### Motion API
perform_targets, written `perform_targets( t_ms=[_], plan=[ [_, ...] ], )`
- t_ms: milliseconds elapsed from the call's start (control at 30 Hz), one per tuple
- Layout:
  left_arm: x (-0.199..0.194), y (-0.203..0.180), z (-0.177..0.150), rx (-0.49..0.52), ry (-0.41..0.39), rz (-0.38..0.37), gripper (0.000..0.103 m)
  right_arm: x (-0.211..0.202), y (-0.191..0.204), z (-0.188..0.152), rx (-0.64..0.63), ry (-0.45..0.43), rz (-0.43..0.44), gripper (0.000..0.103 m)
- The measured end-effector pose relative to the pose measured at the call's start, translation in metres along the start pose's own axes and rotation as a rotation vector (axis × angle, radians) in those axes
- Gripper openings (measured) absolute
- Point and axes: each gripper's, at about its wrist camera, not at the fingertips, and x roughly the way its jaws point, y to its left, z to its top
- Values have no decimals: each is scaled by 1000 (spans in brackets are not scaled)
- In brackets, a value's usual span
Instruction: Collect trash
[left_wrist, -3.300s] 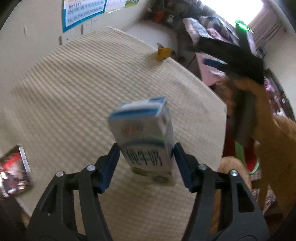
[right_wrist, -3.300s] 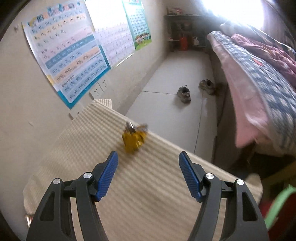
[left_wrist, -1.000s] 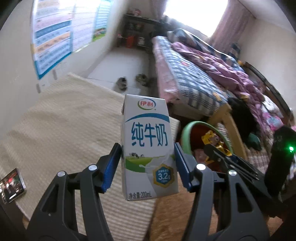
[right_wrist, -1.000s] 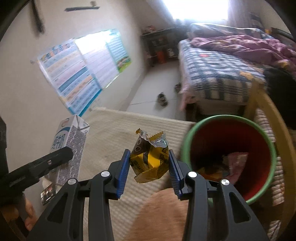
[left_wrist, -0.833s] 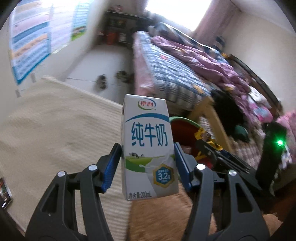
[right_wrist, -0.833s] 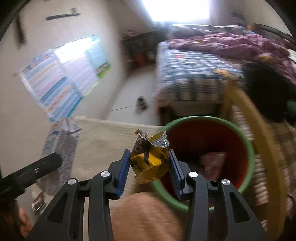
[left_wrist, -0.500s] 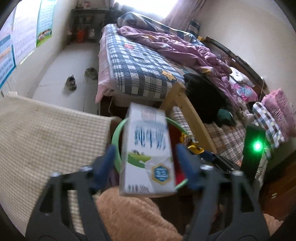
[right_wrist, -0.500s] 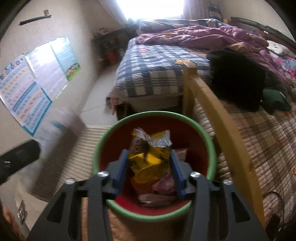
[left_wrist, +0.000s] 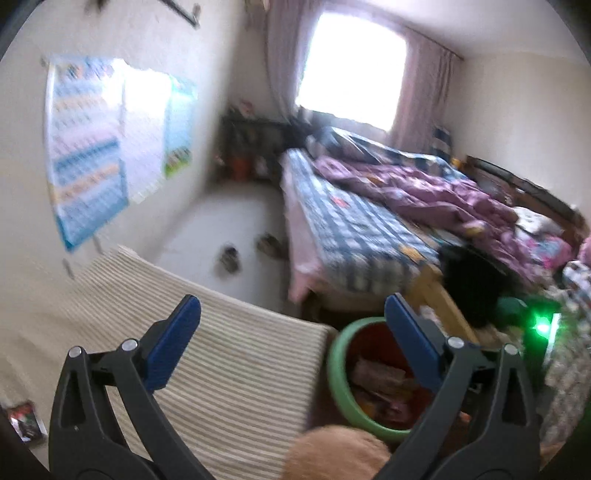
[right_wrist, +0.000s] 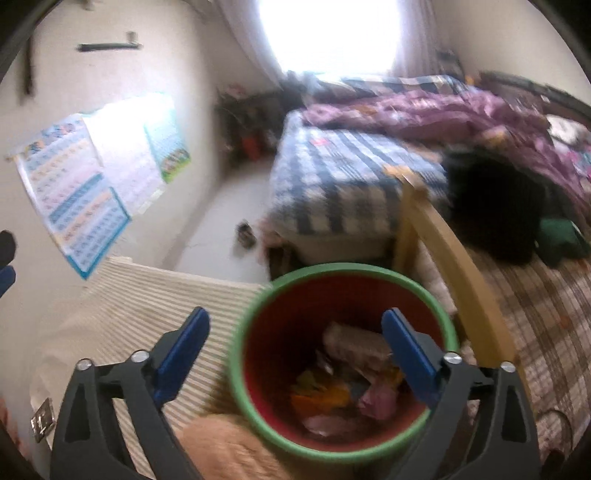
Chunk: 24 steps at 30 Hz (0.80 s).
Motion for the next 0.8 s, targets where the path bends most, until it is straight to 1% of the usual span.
perform_targets(
  t_ms=[67, 100, 167, 233, 300, 367, 467, 533, 700, 800],
  plan=[
    [-12, 9, 4, 11, -33, 63, 98, -13, 16, 2, -23, -79, 43, 96],
    [-18, 13, 6, 7, -46, 88, 98, -16, 23, 4, -32, -104, 57, 96],
    [-26, 21, 10, -8, -56, 115, 98, -26, 38, 7, -47, -154, 90, 96],
    [-31, 28, 13, -25, -63, 129, 98, -34, 50, 10, -63, -177, 93, 96],
    [-37, 33, 15, -30, -70, 171, 98, -41, 60, 12, -80, -206, 90, 96],
    [-39, 35, 15, -16, -62, 219, 98, -48, 70, 14, -110, -240, 108, 96],
    [-44, 38, 12, -5, -66, 266, 98, -57, 87, 14, -175, -267, 123, 96],
    [-49, 40, 10, -6, -66, 298, 98, -59, 97, 14, -201, -267, 136, 96],
    [-56, 55, 7, -35, -45, 290, 98, -56, 109, 10, -187, -219, 152, 96],
    [-61, 65, 5, -53, -38, 296, 98, -54, 119, 5, -210, -200, 154, 96]
  ],
)
